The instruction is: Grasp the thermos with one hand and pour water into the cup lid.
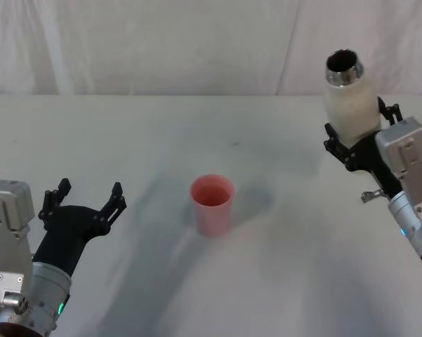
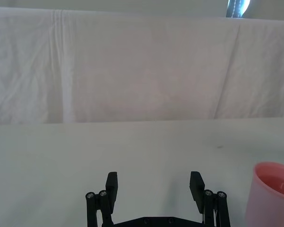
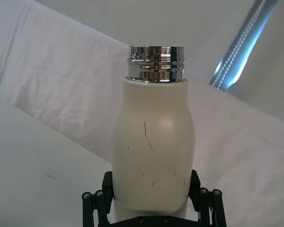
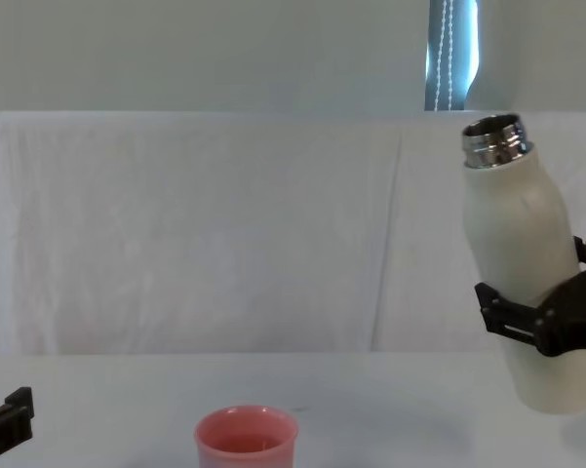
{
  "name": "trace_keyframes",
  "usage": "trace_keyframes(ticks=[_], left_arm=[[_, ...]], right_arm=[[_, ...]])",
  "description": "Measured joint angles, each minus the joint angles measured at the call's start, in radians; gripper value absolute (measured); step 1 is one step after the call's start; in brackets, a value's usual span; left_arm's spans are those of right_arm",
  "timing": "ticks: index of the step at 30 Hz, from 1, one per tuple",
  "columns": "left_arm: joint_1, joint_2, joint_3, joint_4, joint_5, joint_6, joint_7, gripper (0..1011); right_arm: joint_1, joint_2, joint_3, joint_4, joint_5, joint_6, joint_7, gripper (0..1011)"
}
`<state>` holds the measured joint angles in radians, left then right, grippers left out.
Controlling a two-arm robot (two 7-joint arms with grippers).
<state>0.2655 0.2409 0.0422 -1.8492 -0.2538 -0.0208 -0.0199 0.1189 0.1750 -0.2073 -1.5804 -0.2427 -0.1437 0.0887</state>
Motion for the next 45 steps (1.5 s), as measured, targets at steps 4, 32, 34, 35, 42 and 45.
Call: trace_keyframes(ticks=[4,32,34,35,42,45], left_arm=[[0.0,0.0,0.0,0.0,0.0,0.0,0.0,1001],[0.0,0.0,0.0,0.0,0.0,0.0,0.0,1001],[0.0,0.0,0.0,0.0,0.0,0.0,0.0,1001],[0.0,0.0,0.0,0.0,0.0,0.0,0.0,1001],[0.0,0.0,0.0,0.0,0.0,0.0,0.0,1001],[0.0,0.0,0.0,0.0,0.0,0.0,0.0,1001]], right_arm=[[0.008,0.008,-0.016,-0.001,-0.028,-0.003,0.0,960],[-0.003,0.043,-0.101,-0.109,-0.132,0.109,0.04,960],[-0.009,0.044,-0.099,-0.123,-0.135,0.122,0.04,960],[-0.016,0.046,-0.095,-0.138,-0.139,0.136,0.039,960],[-0.042,0.059,-0.081,-0.185,-0.166,0.18,0.035,960],[-0.049,0.069,-0.08,-0.195,-0.184,0.193,0.036,960]])
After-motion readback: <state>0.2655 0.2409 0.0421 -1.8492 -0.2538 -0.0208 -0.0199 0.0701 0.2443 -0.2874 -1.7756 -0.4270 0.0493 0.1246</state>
